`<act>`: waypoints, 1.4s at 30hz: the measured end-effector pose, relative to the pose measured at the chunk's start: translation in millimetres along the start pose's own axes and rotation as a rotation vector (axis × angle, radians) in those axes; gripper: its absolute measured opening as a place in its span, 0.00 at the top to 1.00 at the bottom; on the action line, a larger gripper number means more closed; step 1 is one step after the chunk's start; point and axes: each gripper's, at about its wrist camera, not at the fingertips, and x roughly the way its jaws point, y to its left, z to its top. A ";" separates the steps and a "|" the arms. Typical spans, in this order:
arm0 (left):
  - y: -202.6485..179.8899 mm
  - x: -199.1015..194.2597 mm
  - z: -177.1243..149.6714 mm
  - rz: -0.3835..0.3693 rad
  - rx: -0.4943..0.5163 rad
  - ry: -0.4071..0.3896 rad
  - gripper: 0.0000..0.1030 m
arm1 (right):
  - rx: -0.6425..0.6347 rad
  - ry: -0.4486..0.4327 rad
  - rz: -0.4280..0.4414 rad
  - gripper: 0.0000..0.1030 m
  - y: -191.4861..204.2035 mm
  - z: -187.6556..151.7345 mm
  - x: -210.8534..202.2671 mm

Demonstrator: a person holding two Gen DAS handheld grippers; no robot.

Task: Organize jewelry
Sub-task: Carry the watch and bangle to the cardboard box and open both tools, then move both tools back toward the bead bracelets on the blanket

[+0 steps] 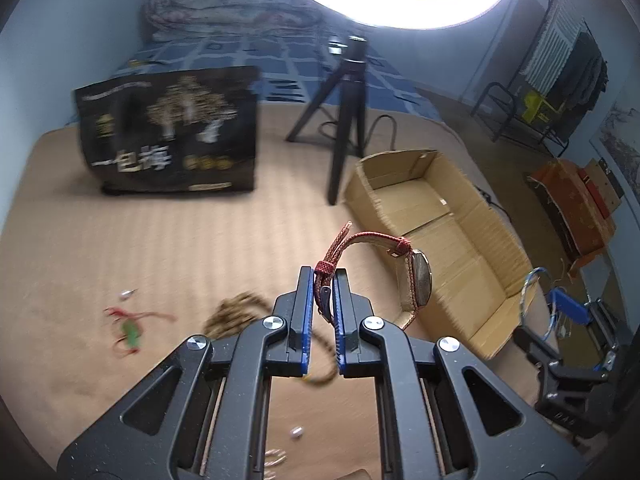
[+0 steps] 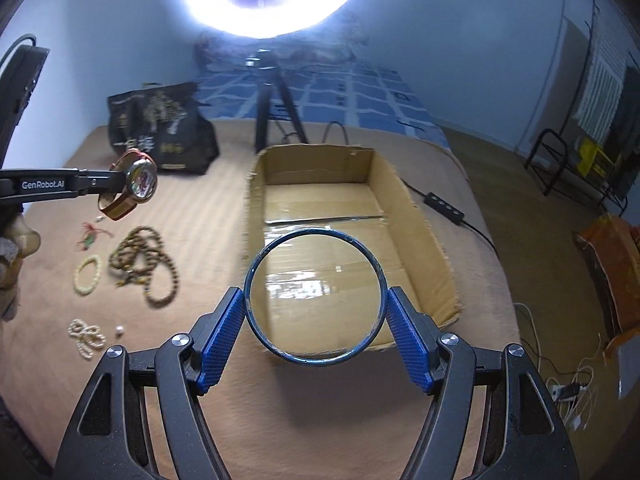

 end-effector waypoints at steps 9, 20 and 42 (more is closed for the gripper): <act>-50.4 46.3 24.9 -0.025 0.064 0.007 0.93 | 0.065 0.025 -0.014 0.31 -31.7 5.8 33.0; -80.1 88.0 36.8 -0.067 0.098 0.057 0.67 | 0.110 0.029 -0.006 0.28 -49.1 4.0 52.4; -59.7 3.9 28.4 -0.014 0.107 -0.051 0.52 | 0.091 -0.044 -0.036 0.22 -29.5 10.4 3.9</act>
